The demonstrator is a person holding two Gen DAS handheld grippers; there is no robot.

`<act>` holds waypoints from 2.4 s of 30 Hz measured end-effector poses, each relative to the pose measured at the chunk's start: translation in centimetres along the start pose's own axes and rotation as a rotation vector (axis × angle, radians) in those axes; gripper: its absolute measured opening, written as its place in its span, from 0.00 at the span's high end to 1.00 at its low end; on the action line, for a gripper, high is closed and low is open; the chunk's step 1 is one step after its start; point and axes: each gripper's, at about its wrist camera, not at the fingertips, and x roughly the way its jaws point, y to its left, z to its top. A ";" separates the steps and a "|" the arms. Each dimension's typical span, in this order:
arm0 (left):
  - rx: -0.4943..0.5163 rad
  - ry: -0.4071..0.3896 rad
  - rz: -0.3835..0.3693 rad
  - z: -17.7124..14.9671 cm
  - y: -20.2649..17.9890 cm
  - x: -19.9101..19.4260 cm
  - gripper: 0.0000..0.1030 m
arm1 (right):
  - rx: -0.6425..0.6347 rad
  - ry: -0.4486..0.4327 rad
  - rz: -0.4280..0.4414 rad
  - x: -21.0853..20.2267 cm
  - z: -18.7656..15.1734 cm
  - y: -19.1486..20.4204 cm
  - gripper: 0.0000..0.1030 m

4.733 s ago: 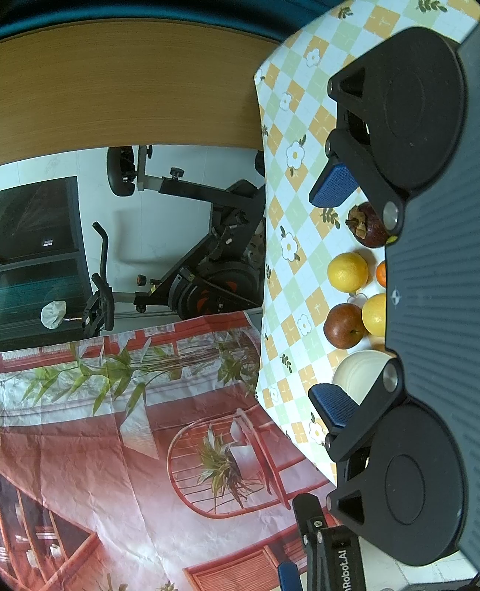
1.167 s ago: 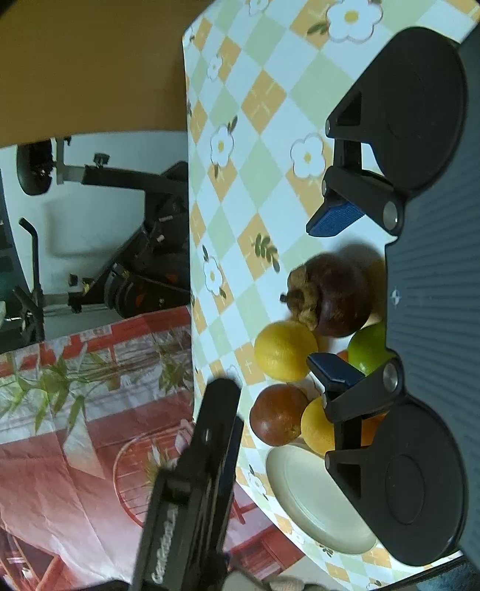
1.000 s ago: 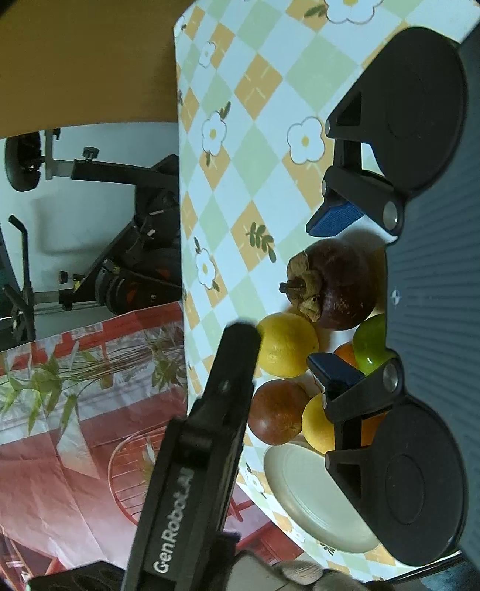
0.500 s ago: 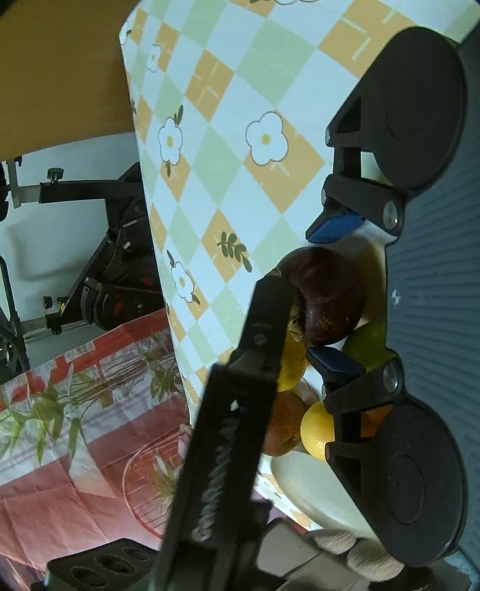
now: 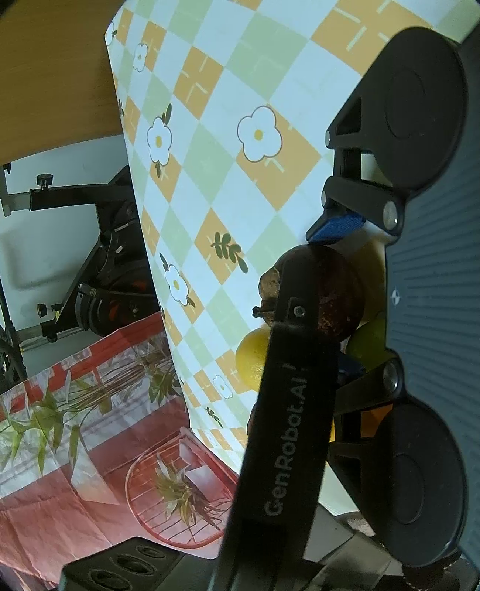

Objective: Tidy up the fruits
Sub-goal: 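Close the left gripper around the mangosteen and lift it, then carry the mangosteen onto the white plate and open the left gripper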

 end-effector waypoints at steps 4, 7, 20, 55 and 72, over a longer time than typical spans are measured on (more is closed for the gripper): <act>-0.001 -0.014 -0.005 0.0 0.0 -0.5 0.44 | -0.008 -0.012 -0.008 -0.2 0.0 0.2 0.38; -0.003 -0.026 -0.012 0.1 0.0 -0.9 0.44 | -0.018 -0.018 -0.013 -0.5 0.2 0.6 0.38; -0.013 -0.072 -0.033 0.4 0.0 -3.4 0.45 | -0.059 -0.031 -0.017 -2.0 1.7 2.3 0.38; -0.157 -0.216 0.092 -5.1 10.9 -16.1 0.46 | -0.252 -0.002 0.144 0.6 2.5 17.9 0.38; -0.326 -0.215 0.138 -7.3 19.6 -13.9 0.46 | -0.381 0.085 0.208 11.5 0.9 23.9 0.58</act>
